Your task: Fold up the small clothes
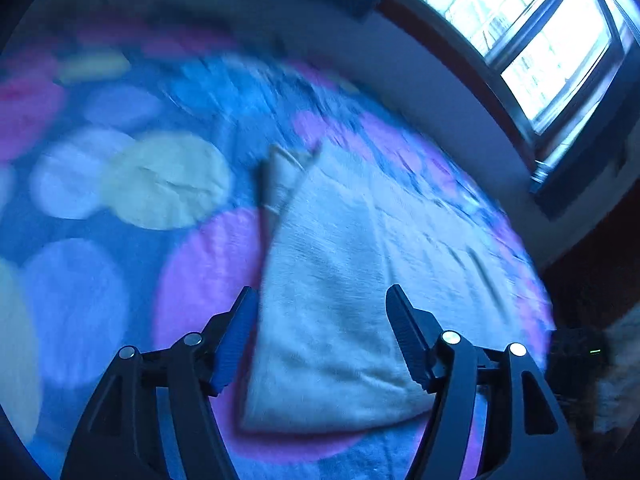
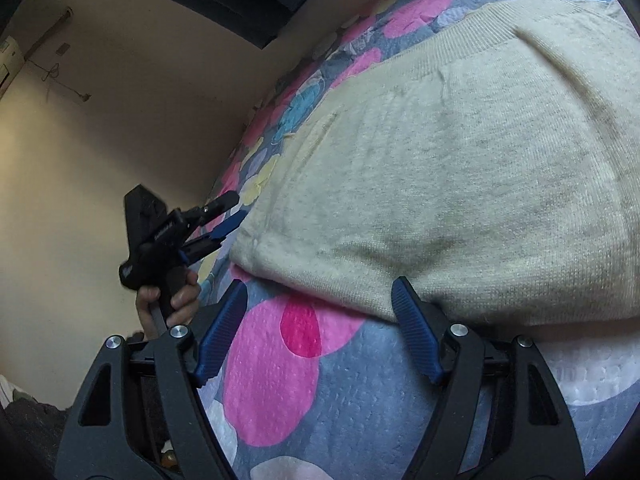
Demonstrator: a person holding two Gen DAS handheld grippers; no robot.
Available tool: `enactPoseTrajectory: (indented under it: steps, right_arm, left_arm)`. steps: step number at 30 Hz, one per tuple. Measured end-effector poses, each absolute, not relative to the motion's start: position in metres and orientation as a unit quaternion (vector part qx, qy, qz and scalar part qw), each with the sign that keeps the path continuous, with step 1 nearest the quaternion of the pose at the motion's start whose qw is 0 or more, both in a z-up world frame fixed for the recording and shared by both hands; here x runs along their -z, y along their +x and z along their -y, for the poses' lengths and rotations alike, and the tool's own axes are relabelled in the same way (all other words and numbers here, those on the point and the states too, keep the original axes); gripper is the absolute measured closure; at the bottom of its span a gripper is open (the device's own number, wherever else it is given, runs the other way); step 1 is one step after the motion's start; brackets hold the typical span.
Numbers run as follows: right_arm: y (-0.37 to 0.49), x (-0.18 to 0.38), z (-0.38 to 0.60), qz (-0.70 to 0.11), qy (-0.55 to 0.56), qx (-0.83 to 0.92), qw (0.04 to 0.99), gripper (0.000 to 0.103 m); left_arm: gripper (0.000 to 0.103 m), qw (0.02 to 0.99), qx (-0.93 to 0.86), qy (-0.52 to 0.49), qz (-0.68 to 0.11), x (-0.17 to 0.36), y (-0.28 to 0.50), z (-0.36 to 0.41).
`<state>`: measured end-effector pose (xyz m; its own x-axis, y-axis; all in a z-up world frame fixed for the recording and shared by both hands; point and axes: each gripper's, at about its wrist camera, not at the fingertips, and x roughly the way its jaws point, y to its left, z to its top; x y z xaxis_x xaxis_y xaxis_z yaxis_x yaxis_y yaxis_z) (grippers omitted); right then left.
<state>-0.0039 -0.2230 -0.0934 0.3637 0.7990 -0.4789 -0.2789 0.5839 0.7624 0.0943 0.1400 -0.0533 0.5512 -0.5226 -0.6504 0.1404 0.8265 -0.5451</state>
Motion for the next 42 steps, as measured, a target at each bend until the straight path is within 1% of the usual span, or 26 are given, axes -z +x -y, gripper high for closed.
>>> enactPoseTrajectory:
  steps: [5, 8, 10, 12, 13, 16, 17, 19, 21, 25, 28, 29, 30, 31, 32, 36, 42]
  right_arm:
    - [-0.005, 0.093, 0.223, -0.440, 0.297, -0.355, 0.770, 0.028]
    - [-0.005, 0.093, 0.223, -0.439, 0.295, -0.359, 0.769, 0.028]
    - [-0.002, 0.093, 0.220, -0.438, 0.295, -0.361, 0.768, 0.028]
    - [0.000, 0.093, 0.220, -0.439, 0.297, -0.363, 0.766, 0.029]
    - [0.001, 0.093, 0.220, -0.438, 0.299, -0.364, 0.766, 0.028]
    - [0.001, 0.094, 0.219, -0.437, 0.301, -0.365, 0.765, 0.028]
    - [0.002, 0.094, 0.219, -0.437, 0.301, -0.365, 0.765, 0.028]
    - [0.001, 0.094, 0.219, -0.437, 0.300, -0.365, 0.765, 0.028]
    - [0.002, 0.095, 0.219, -0.438, 0.300, -0.364, 0.765, 0.028]
    - [0.002, 0.094, 0.219, -0.437, 0.301, -0.365, 0.765, 0.028]
    - [0.003, 0.094, 0.219, -0.437, 0.301, -0.365, 0.765, 0.028]
    - [0.002, 0.094, 0.219, -0.438, 0.300, -0.364, 0.765, 0.028]
    - [0.003, 0.094, 0.219, -0.438, 0.300, -0.364, 0.765, 0.028]
    - [0.002, 0.094, 0.219, -0.438, 0.301, -0.365, 0.765, 0.028]
    - [0.002, 0.094, 0.219, -0.437, 0.301, -0.365, 0.765, 0.028]
    - [0.002, 0.093, 0.220, -0.434, 0.304, -0.366, 0.765, 0.028]
    - [0.001, 0.092, 0.224, -0.432, 0.316, -0.363, 0.763, 0.028]
  left_arm:
    - [0.037, 0.817, 0.226, -0.246, -0.470, 0.073, 0.144, -0.150]
    - [0.037, 0.804, 0.261, -0.260, -0.466, 0.079, 0.163, -0.153]
    - [0.038, 0.788, 0.278, -0.289, -0.468, 0.085, 0.173, -0.154]
    - [0.049, 0.783, 0.284, -0.292, -0.470, 0.087, 0.176, -0.147]
    - [0.050, 0.782, 0.287, -0.285, -0.475, 0.087, 0.176, -0.141]
    - [0.050, 0.792, 0.289, -0.247, -0.477, 0.083, 0.171, -0.131]
    - [0.050, 0.791, 0.291, -0.247, -0.478, 0.082, 0.171, -0.132]
    - [0.054, 0.784, 0.289, -0.264, -0.482, 0.085, 0.171, -0.138]
    - [0.065, 0.782, 0.281, -0.269, -0.487, 0.089, 0.175, -0.141]
    - [0.067, 0.791, 0.265, -0.257, -0.488, 0.087, 0.169, -0.138]
    - [0.062, 0.796, 0.266, -0.241, -0.487, 0.083, 0.164, -0.132]
    - [0.062, 0.800, 0.260, -0.235, -0.487, 0.084, 0.163, -0.129]
    - [0.066, 0.804, 0.252, -0.232, -0.486, 0.083, 0.163, -0.127]
    - [0.074, 0.811, 0.237, -0.227, -0.485, 0.082, 0.163, -0.125]
    - [0.088, 0.821, 0.212, -0.207, -0.489, 0.078, 0.162, -0.120]
    - [0.091, 0.846, 0.190, -0.154, -0.473, 0.052, 0.152, -0.097]
    - [0.093, 0.865, 0.211, -0.132, -0.436, -0.020, 0.146, -0.052]
